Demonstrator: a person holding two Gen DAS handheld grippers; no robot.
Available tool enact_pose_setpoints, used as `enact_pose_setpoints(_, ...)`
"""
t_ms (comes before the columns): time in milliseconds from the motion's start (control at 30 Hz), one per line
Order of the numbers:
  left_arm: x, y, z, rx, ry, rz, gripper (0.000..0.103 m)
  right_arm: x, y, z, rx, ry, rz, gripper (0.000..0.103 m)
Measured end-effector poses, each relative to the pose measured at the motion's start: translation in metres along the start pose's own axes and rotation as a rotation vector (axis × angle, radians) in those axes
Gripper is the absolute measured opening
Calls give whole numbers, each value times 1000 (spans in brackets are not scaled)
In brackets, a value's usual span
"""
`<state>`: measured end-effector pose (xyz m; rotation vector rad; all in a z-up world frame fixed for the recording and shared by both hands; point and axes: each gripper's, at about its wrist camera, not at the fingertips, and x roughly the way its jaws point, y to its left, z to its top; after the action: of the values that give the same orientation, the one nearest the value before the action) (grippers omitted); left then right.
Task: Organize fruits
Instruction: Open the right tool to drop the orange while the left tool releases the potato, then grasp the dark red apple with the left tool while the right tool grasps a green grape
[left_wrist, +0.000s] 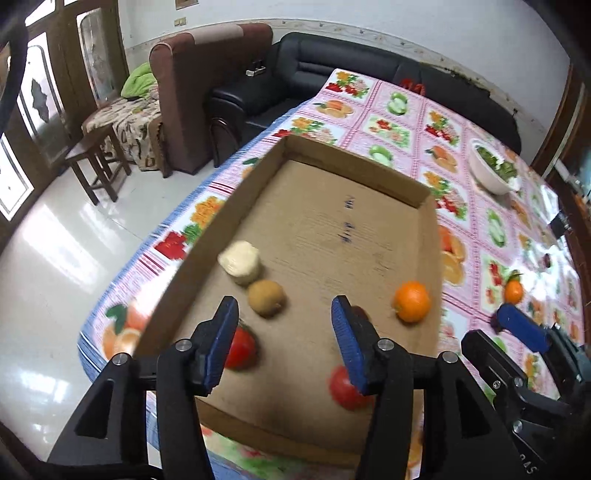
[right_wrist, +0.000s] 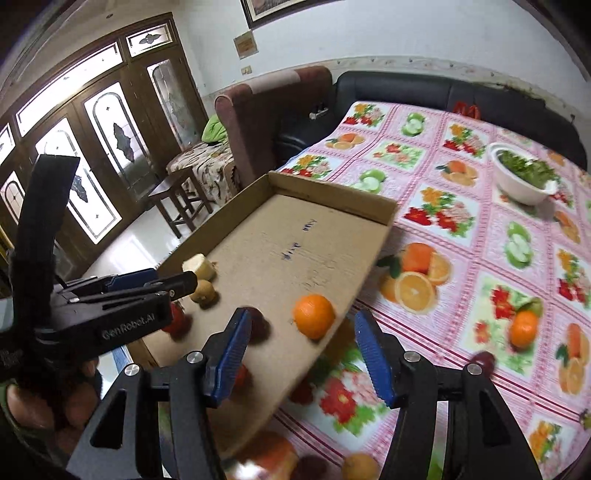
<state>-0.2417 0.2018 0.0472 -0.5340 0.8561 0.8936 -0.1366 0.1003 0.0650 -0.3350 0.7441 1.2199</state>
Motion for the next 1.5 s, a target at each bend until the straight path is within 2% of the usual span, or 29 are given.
enact_pose_setpoints(33, -2, -2, -2, -2, -3, -6, 58, -5, -3, -4, 4, -6, -11, 61)
enact_pose_setpoints(233, -15, -27, -20, 37, -15, -60, 58, -37, -33, -26, 79, -33, -22, 62)
enact_pose_setpoints(333, -23, -40, -30, 32, -35, -115, 58, -53, -50, -37, 115, -49, -42, 63)
enact_pose_setpoints(433, -32, -57, -43, 34, -54, -202, 58, -66, -69, -49, 158, -63, -67, 64)
enact_pose_setpoints(633, -47, -92, -70, 75, -107, -269, 58, -98, -108, -79, 234, -89, -144, 65)
enact_pose_setpoints(733, -45, -102, -84, 94, -72, -312, 57, -115, -130, -97, 286, -103, -179, 65)
enact_pose_setpoints(800, -39, -114, -91, 159, -2, -355, 57, -128, -145, -112, 327, -115, -202, 65)
enact_pose_setpoints(900, -40, -127, -99, 219, 2, -329, 57, -143, -162, -130, 372, -129, -233, 65)
enact_pose_setpoints(1000, -43, -132, -102, 223, -6, -317, 57, -152, -175, -147, 409, -132, -271, 65)
enact_pose_setpoints(1200, -41, -146, -106, 282, 10, -325, 57, -169, -197, -175, 465, -132, -330, 65)
enact_pose_setpoints(1500, -38, -156, -92, 290, 5, -316, 57, -179, -227, -190, 530, -138, -396, 65)
